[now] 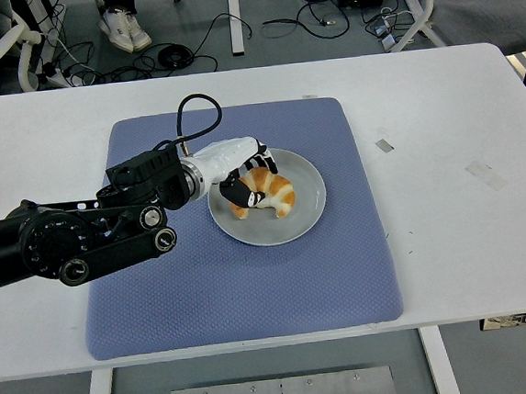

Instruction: Place the bread on the table

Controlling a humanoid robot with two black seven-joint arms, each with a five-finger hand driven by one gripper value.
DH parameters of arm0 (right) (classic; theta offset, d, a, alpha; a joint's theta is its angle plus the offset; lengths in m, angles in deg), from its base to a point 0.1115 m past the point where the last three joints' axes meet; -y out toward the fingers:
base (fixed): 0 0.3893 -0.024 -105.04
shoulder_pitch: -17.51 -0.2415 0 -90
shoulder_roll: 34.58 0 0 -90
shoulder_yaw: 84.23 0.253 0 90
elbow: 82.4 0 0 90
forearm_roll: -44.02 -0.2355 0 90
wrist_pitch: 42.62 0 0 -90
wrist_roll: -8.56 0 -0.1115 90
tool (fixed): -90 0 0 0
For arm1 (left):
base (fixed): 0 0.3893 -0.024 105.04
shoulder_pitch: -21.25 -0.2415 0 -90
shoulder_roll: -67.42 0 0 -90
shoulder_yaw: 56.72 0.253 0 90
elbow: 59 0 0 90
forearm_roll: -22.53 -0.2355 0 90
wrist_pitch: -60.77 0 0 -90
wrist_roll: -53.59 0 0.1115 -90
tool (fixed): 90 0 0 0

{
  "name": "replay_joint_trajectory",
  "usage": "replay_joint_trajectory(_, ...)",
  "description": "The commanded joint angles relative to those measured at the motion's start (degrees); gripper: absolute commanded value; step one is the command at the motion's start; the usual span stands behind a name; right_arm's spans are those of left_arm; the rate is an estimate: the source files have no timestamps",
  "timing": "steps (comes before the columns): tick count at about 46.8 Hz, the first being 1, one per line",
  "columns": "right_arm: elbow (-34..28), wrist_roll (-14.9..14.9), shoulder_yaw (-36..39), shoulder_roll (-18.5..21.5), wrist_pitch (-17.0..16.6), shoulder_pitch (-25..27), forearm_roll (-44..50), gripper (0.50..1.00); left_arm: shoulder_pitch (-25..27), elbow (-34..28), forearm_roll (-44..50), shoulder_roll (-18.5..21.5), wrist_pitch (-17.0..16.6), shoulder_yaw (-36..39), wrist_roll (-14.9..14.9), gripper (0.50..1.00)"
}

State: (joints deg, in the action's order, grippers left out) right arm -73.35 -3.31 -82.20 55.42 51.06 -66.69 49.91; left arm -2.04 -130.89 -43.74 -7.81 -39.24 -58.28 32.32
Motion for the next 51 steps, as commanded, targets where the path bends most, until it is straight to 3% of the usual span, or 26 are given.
replay_joint_trajectory(1, 0.0, 0.0, 0.0, 0.0, 0.0, 0.0, 0.0, 1.000, 0.1, 0.0, 0.2, 0.1, 0.0, 0.0, 0.0, 0.534)
replay_joint_trajectory(29, 0.0, 0.0, 0.0, 0.0, 0.0, 0.0, 0.0, 1.000, 1.8, -0.2, 1.7, 2.4, 0.1, -2.2, 0.0, 0.534)
replay_joint_trajectory(51, 0.0, 0.0, 0.0, 0.0, 0.0, 0.0, 0.0, 1.000, 3.6, -0.9, 1.6, 11.0, 0.3, -2.2, 0.0, 0.537)
